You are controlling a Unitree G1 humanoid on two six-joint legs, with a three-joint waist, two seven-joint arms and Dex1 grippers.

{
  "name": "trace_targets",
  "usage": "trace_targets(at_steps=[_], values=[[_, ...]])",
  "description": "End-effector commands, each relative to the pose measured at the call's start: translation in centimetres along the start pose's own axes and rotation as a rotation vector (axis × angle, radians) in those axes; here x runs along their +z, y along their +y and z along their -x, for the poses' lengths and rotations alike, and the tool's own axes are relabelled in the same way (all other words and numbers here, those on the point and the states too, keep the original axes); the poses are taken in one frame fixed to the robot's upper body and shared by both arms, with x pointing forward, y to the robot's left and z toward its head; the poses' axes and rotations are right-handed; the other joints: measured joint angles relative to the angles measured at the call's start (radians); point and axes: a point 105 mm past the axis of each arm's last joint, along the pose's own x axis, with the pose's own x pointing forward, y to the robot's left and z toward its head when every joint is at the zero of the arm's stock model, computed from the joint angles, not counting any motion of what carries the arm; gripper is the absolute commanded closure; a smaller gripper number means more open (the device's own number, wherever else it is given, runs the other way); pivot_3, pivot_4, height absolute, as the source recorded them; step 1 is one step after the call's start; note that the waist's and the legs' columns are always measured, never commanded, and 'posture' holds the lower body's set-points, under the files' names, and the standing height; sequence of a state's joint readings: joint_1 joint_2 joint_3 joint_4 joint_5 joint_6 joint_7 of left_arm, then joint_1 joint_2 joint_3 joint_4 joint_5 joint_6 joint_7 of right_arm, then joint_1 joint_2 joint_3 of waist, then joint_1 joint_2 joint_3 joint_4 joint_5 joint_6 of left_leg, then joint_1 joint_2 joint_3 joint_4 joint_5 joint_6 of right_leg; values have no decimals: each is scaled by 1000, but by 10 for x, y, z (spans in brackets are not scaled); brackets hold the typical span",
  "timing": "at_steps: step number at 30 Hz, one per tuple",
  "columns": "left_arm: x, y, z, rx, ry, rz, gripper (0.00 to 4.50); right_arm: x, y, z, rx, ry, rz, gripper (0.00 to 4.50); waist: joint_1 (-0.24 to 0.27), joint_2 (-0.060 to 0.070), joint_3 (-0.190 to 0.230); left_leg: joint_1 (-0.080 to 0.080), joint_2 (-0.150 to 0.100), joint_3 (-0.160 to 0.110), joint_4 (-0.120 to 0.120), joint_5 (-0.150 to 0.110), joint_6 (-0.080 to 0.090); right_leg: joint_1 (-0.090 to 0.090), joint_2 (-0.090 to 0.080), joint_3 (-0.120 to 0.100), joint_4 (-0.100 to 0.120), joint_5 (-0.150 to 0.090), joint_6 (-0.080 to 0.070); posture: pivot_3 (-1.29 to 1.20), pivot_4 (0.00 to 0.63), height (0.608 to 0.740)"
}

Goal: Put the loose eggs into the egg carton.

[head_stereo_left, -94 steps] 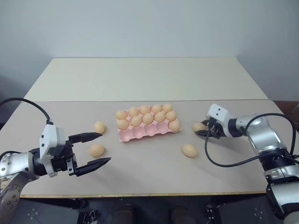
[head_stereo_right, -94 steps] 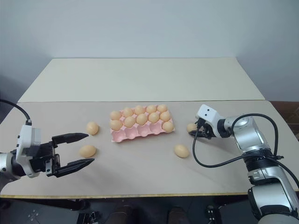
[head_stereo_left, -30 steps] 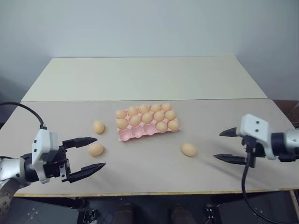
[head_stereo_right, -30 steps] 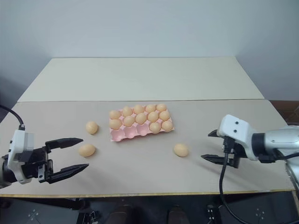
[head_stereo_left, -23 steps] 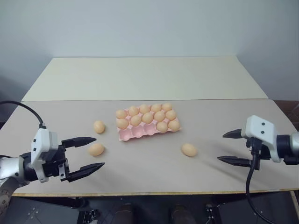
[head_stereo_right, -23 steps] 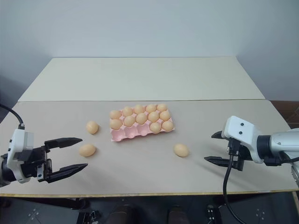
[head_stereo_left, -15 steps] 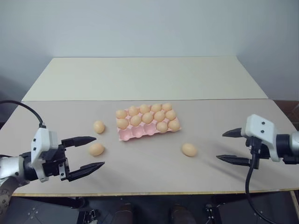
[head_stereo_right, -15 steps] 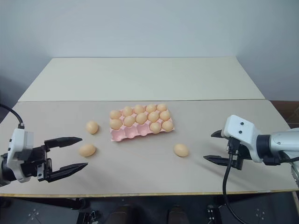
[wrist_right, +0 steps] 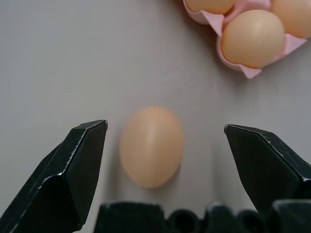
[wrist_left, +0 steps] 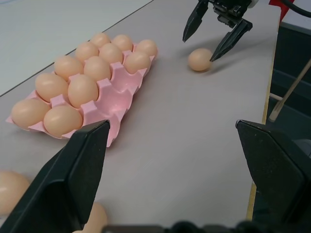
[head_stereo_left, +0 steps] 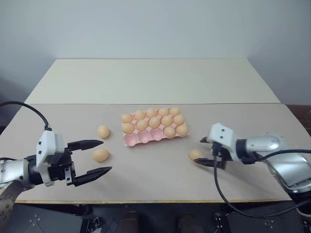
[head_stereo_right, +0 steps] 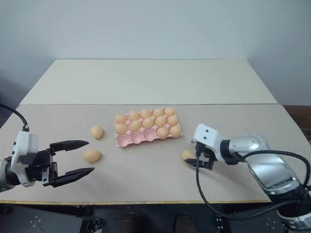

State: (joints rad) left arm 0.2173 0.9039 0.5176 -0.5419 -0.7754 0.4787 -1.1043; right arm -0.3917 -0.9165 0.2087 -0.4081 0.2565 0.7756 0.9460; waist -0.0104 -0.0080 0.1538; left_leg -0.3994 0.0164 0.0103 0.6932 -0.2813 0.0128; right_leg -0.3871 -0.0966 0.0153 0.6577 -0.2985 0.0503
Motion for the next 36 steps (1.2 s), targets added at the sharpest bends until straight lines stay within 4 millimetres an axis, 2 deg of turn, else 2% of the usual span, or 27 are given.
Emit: trace_targets(at_steps=[1, 5, 6, 8, 13, 16, 20, 23, 26, 31, 36], values=[[7, -3, -1, -10, -11, -24, 0, 1, -4, -3, -25, 21, -2, 26, 0, 0, 0, 0, 0, 0, 0, 0, 0, 0, 0, 0, 0, 0, 0, 0, 150, 740], [6, -4, 0, -3, -10, -21, 0, -5, -3, -7, -21, 52, -25, 26, -1, 0, 0, 1, 0, 0, 0, 0, 0, 0, 0, 0, 1, 0, 0, 0, 150, 740], [5, -4, 1, -1, -9, -19, 0, -5, -2, -7, -15, 52, -34, 196, -2, 0, 0, 1, 0, 0, 0, 0, 0, 0, 0, 0, 1, 0, 0, 0, 150, 740], [5, -5, 1, 0, -7, -17, 0, -5, -1, -6, -5, 51, -37, 638, -2, 0, 0, 1, 0, 0, 0, 0, 0, 0, 0, 0, 1, 0, 0, 0, 150, 740], [4, -5, 1, 4, -7, -19, 0, -4, -3, -7, -19, 53, -36, 2372, -2, 0, 0, 1, 0, 0, 0, 0, 0, 0, 0, 0, 1, 0, 0, 0, 150, 740], [5, -4, 2, 6, -7, -19, 0, -3, -7, -5, -48, 51, -23, 2821, -2, 0, 0, 1, 0, 0, 0, 0, 0, 0, 0, 0, 1, 0, 0, 0, 150, 740], [5, -3, 4, 12, -5, -20, 0, 12, -16, 7, -92, 8, 7, 2881, -2, 0, 0, 1, 0, 0, 0, 0, 0, 0, 0, 0, 1, 0, 0, 0, 150, 740], [5, -3, 5, 20, -4, -20, 0, 47, -28, 17, -150, -127, 42, 2881, -6, 0, 0, 1, 0, 0, 0, 0, 0, 0, 0, 0, 2, 0, 0, 0, 150, 740], [4, -3, 5, 23, -4, -19, 0, 80, -39, 17, -203, -275, 50, 2881, -9, 0, 0, 2, 1, 0, 0, 0, 0, 0, 2, 1, 3, 0, 0, 0, 150, 740], [4, -4, 5, 24, -8, -16, 0, 111, -43, -15, -229, -398, 38, 2881, -8, 0, 0, 2, 1, 0, 0, 0, 0, -1, 2, 1, 5, 0, 0, 0, 150, 740], [-2, -6, 10, 40, 16, -2, 0, 125, -28, -45, -186, -460, 35, 2881, -7, 0, 0, 1, 0, 0, 0, 1, -1, -2, 1, 1, 5, 0, 0, 0, 150, 740]])
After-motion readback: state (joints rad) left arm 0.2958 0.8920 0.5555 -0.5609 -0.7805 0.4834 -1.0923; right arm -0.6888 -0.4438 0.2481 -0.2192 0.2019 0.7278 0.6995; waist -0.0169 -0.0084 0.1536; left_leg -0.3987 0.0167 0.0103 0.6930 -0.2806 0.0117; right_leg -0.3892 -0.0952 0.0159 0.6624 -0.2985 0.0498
